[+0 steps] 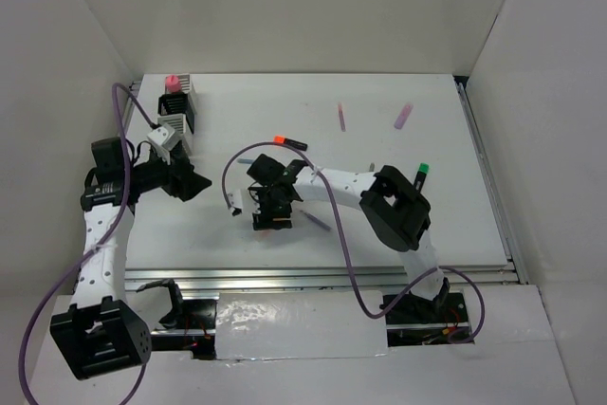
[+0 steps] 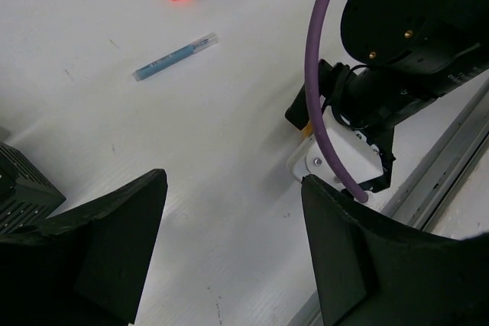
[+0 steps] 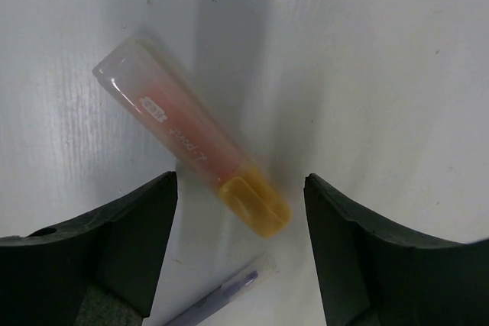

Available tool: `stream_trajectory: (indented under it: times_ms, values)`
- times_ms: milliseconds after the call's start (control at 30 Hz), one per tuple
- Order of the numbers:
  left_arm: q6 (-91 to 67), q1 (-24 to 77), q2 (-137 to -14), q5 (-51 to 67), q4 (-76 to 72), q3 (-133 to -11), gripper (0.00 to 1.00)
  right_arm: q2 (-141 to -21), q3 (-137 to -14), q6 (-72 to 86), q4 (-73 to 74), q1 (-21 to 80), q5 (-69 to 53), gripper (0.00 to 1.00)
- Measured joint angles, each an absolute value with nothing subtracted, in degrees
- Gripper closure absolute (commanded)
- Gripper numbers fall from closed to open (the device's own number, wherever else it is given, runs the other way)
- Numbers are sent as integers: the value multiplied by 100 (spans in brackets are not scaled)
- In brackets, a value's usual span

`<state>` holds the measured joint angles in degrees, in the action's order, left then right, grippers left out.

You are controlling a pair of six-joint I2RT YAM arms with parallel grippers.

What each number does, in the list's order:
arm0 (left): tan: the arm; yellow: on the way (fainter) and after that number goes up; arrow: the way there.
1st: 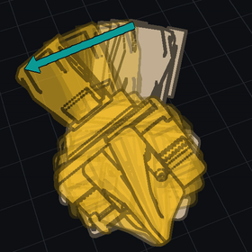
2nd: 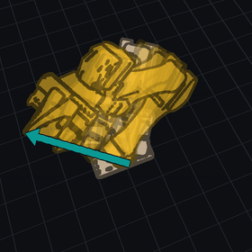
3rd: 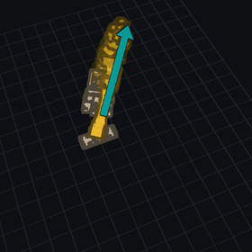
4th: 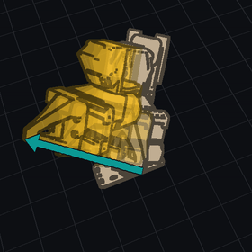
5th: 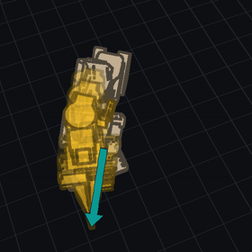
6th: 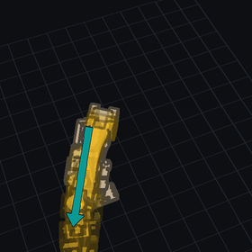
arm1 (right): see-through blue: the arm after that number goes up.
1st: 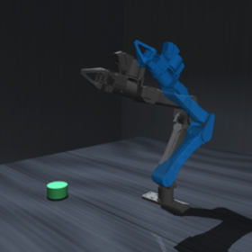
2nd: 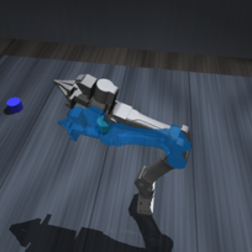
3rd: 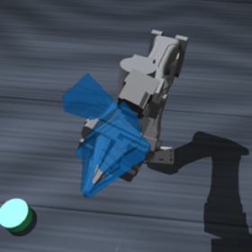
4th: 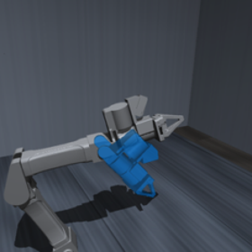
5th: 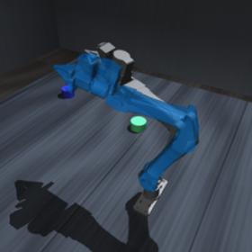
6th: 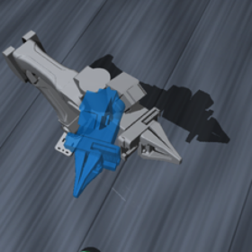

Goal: Sort the stationery into containers
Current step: Pick up the pen from the center of the board.

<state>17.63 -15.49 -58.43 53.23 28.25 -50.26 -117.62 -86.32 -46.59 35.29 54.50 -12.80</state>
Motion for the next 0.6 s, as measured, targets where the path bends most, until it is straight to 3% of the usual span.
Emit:
stream_trajectory:
  times_ms: [267, 433, 500, 600]
  values:
    - [1610, -1632, -5577, 5317, 2823, -5026, 16, -11865, -8591, -4794, 3481, 5448, -1129, 58]
    - [1616, -1638, -5446, 5253, 2777, -5033, 17, -11824, -8541, -4574, 3435, 5428, -1094, 83]
    - [1662, -1636, -5415, 5159, 2759, -5068, 17, -11819, -8565, -4296, 3551, 5387, -1166, 98]
    - [1970, -1586, -5349, 4978, 2731, -5151, 18, -11819, -8768, -3743, 3946, 5273, -1459, 100]
